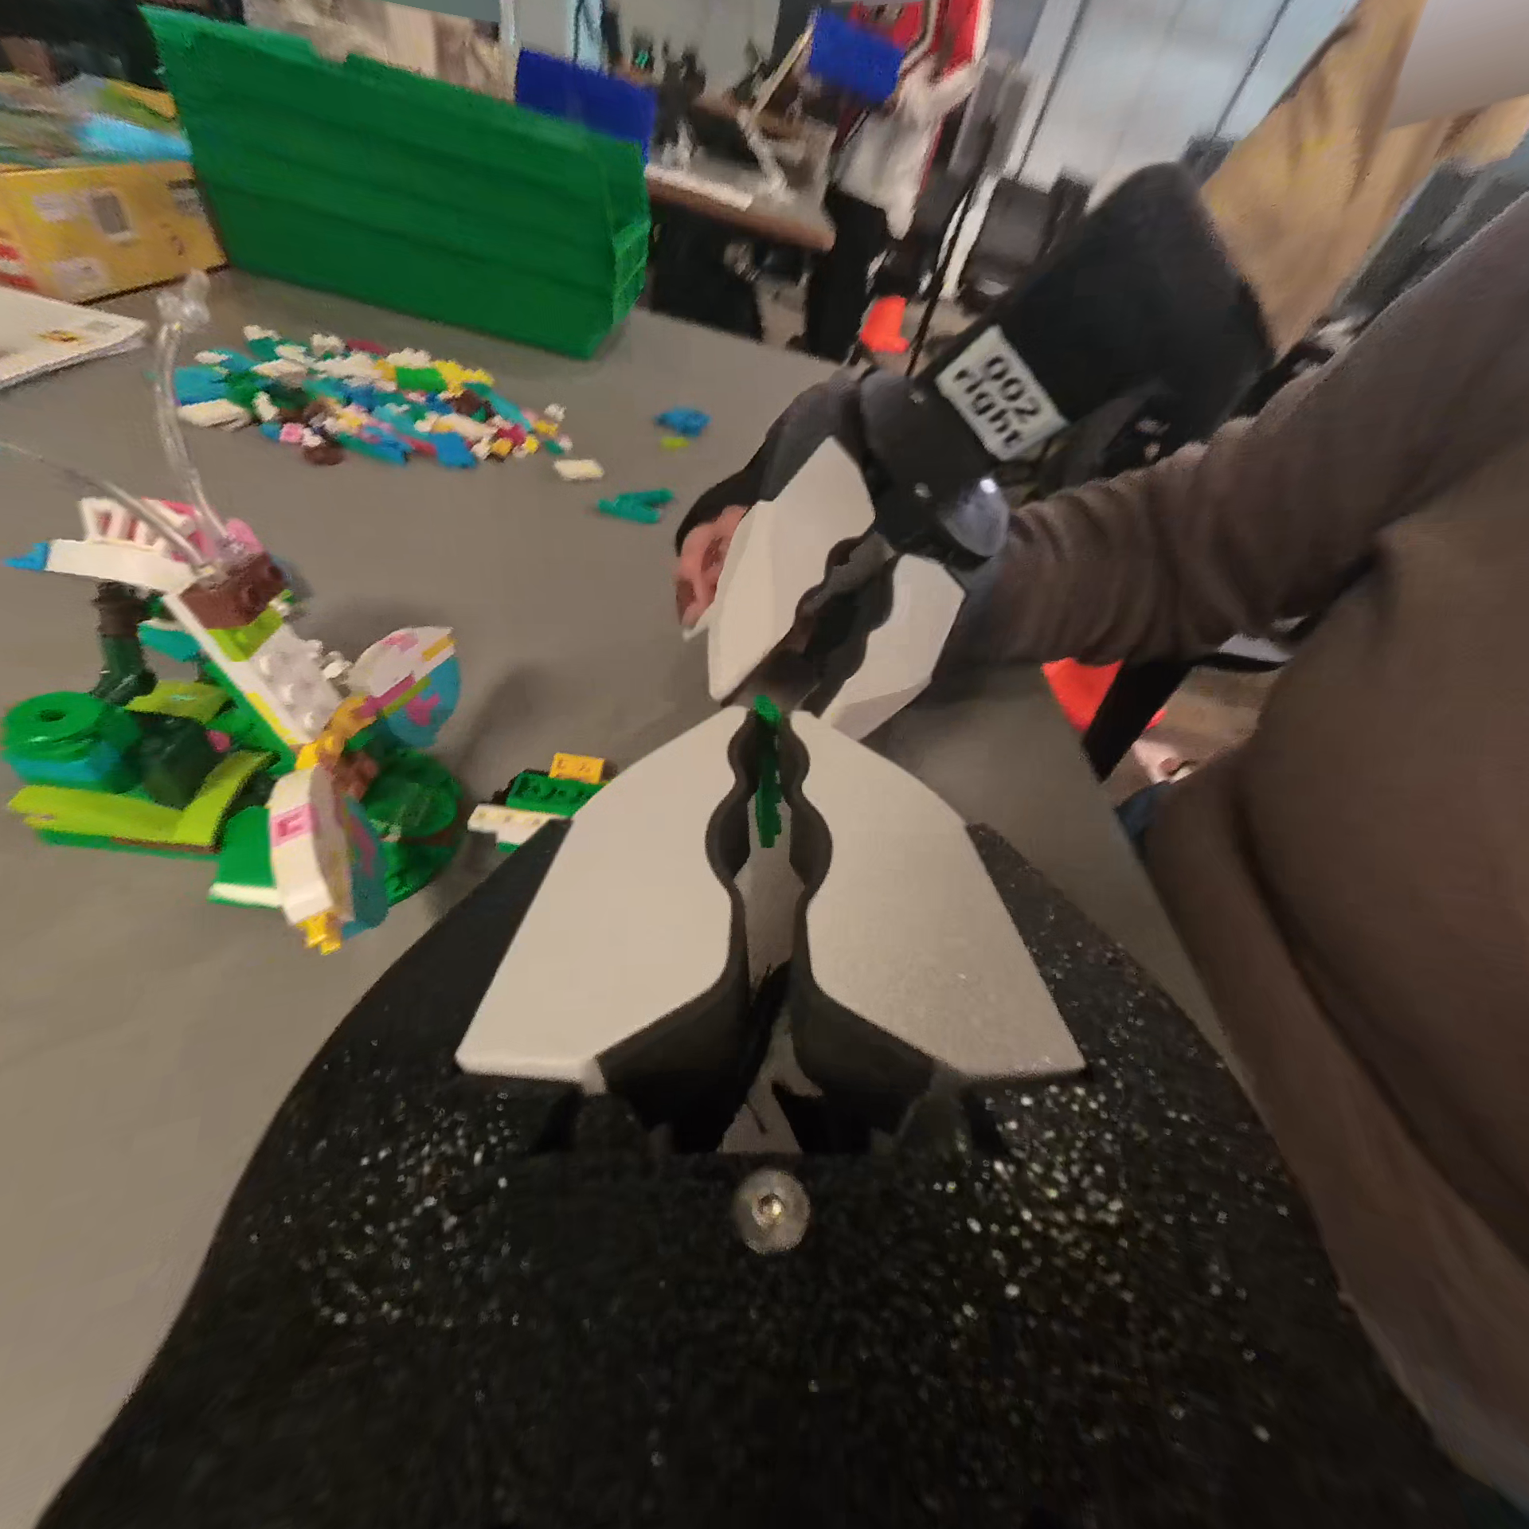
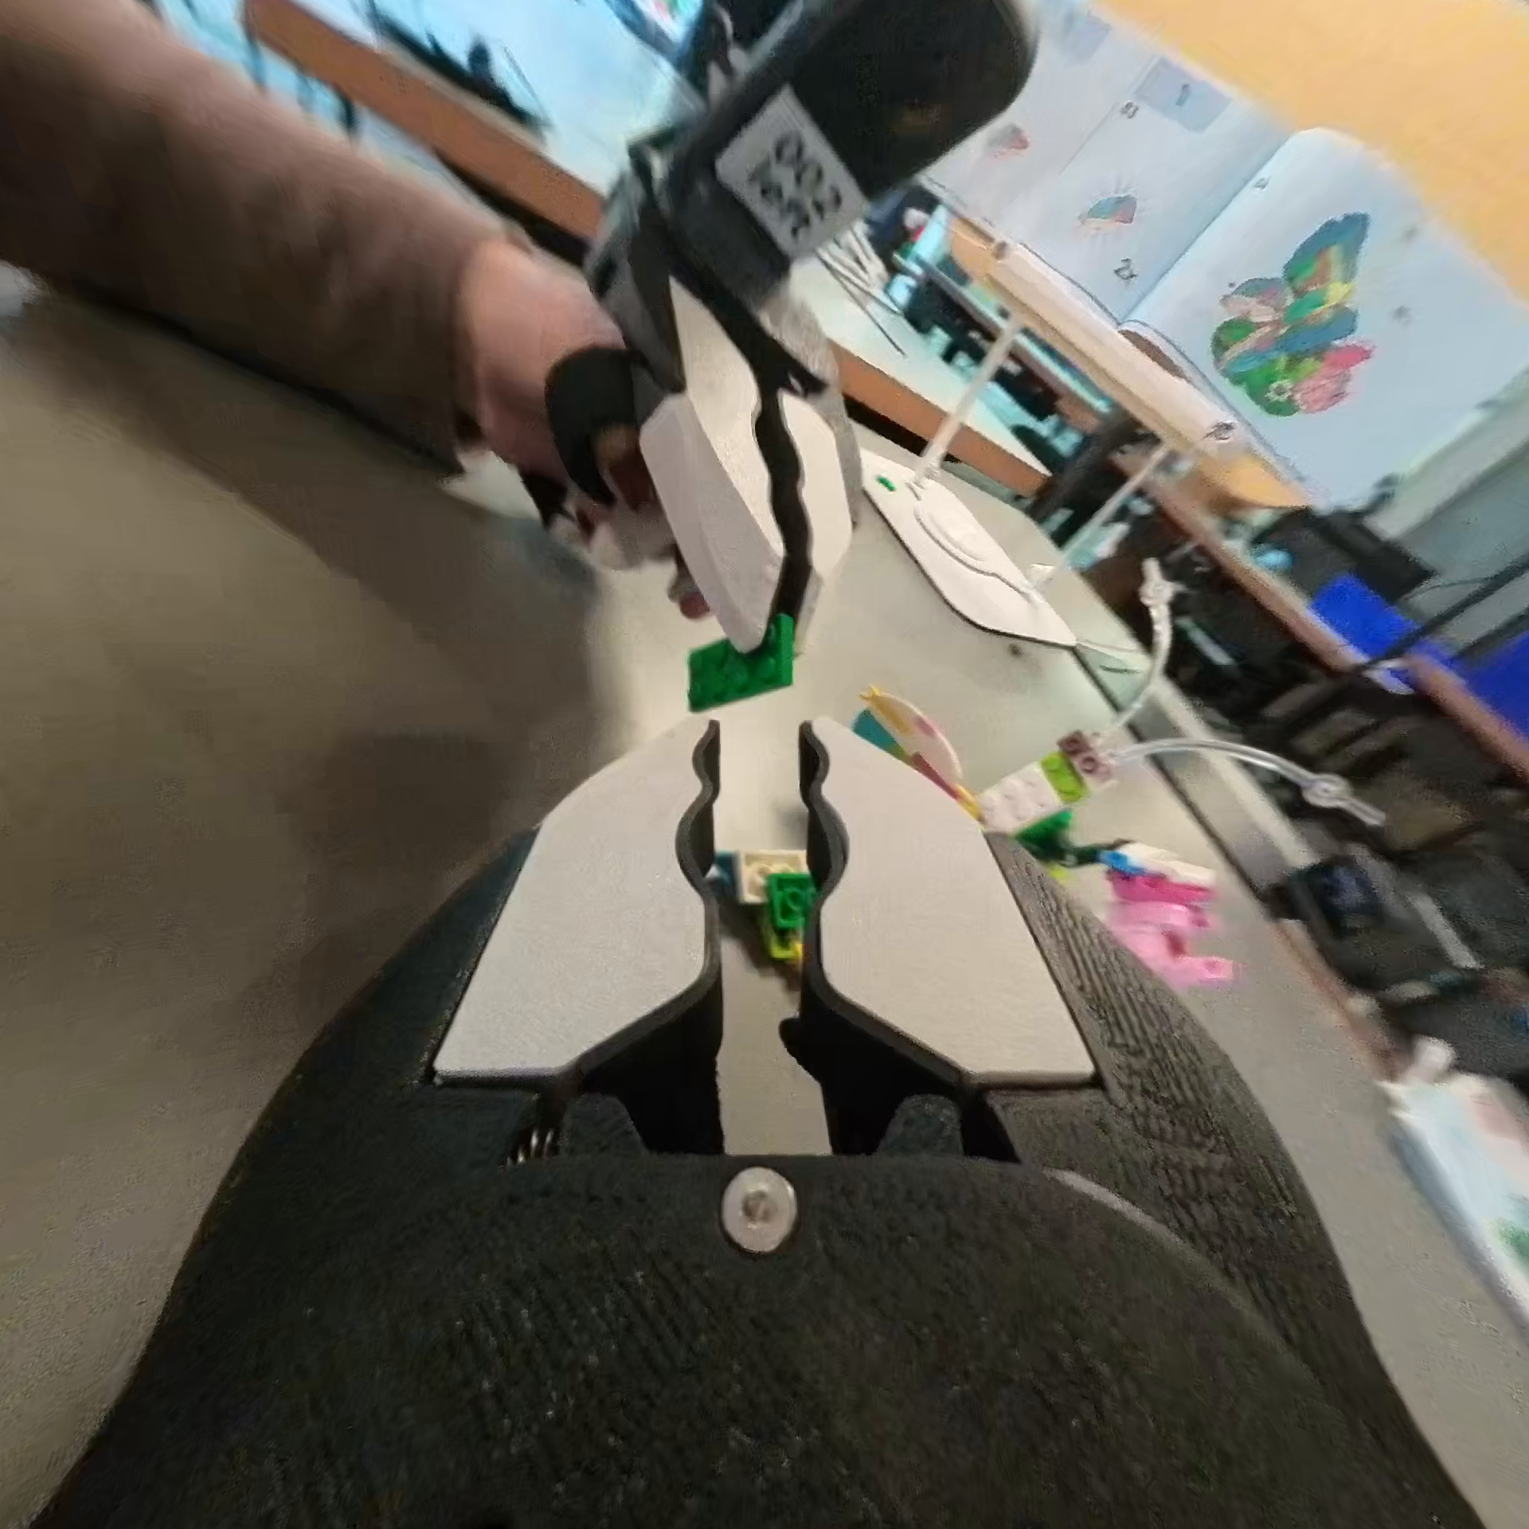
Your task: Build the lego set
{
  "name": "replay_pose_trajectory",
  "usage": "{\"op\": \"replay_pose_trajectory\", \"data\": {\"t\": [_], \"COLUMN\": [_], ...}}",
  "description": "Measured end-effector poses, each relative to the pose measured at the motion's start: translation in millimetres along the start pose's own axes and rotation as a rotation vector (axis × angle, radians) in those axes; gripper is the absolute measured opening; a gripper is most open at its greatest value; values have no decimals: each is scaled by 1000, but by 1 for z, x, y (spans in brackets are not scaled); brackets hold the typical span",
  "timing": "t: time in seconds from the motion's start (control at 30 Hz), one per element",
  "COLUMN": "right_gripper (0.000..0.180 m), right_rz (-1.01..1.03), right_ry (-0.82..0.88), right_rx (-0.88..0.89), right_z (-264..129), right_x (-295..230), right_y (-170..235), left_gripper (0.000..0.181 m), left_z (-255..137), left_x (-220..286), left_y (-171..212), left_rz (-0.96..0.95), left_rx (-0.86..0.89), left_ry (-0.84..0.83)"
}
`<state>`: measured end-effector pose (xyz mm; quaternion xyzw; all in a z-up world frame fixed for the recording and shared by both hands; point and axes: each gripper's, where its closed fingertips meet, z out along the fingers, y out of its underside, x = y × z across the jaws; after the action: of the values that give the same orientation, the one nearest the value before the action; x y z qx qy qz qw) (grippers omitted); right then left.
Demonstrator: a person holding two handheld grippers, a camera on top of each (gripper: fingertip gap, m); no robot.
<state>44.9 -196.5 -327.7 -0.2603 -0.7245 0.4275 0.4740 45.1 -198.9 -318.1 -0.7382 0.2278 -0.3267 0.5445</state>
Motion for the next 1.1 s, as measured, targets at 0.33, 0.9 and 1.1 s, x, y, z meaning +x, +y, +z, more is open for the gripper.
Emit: {"op": "replay_pose_trajectory", "data": {"t": [0.33, 0.9, 1.1], "right_gripper": [2, 2, 3], "right_rz": [249, 612, 1304], "right_ry": [-135, 520, 546], "right_rx": [94, -595, -512], "right_z": [-1, -234, -286], "right_x": [-7, 176, 198], "right_y": [-17, 122, 183], "left_gripper": [6, 34, 32], "left_z": [10, -12, -6], "left_x": [21, -19, -20], "left_y": [-14, -28, -19], "left_rz": [166, 259, 316], "left_rx": [133, 189, 107], "left_ry": [38, -285, -316]}}
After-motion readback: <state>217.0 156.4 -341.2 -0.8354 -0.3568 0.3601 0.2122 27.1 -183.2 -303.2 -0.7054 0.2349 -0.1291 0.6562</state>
